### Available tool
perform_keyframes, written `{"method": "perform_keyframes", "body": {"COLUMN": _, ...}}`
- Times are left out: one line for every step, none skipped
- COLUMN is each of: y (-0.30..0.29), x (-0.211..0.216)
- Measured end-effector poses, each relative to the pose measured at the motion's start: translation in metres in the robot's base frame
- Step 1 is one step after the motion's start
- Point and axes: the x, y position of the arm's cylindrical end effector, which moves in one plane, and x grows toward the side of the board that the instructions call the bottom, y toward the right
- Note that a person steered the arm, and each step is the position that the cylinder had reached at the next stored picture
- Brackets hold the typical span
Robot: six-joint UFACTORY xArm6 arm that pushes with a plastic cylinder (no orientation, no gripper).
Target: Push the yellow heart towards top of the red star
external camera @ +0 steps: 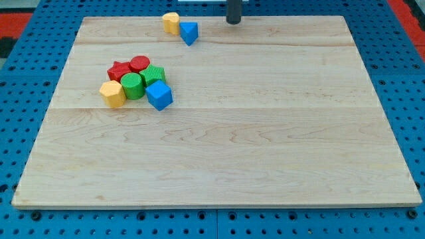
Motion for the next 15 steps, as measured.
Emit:
{"method": "perform_keyframes", "body": {"y": -0.071, "x": 0.001}}
{"method": "perform_keyframes", "body": {"y": -0.147, "x": 0.001}}
{"method": "perform_keyframes", "body": {"y": -0.172, "x": 0.000}}
{"method": "perform_keyframes", "body": {"y": -0.188, "x": 0.007}}
{"method": "perform_keyframes", "body": {"y": -0.180, "x": 0.021}}
{"method": "perform_keyframes", "body": {"y": -0.173, "x": 0.035}}
{"method": "perform_keyframes", "body": {"y": -0.164, "x": 0.050}}
{"method": "perform_keyframes", "body": {"y": -0.170, "x": 0.063}}
{"method": "perform_keyframes", "body": {"y": -0.181, "x": 0.079}}
{"method": "perform_keyframes", "body": {"y": -0.184, "x": 0.087}}
{"method": "perform_keyframes", "body": {"y": -0.192, "x": 0.087}}
{"method": "perform_keyframes", "body": {"y": -0.200, "x": 0.095}}
{"method": "perform_keyframes", "body": {"y": -0.200, "x": 0.102}}
{"method": "perform_keyframes", "body": {"y": -0.198, "x": 0.115}}
{"method": "perform_keyframes", "body": {"y": -0.177, "x": 0.132}}
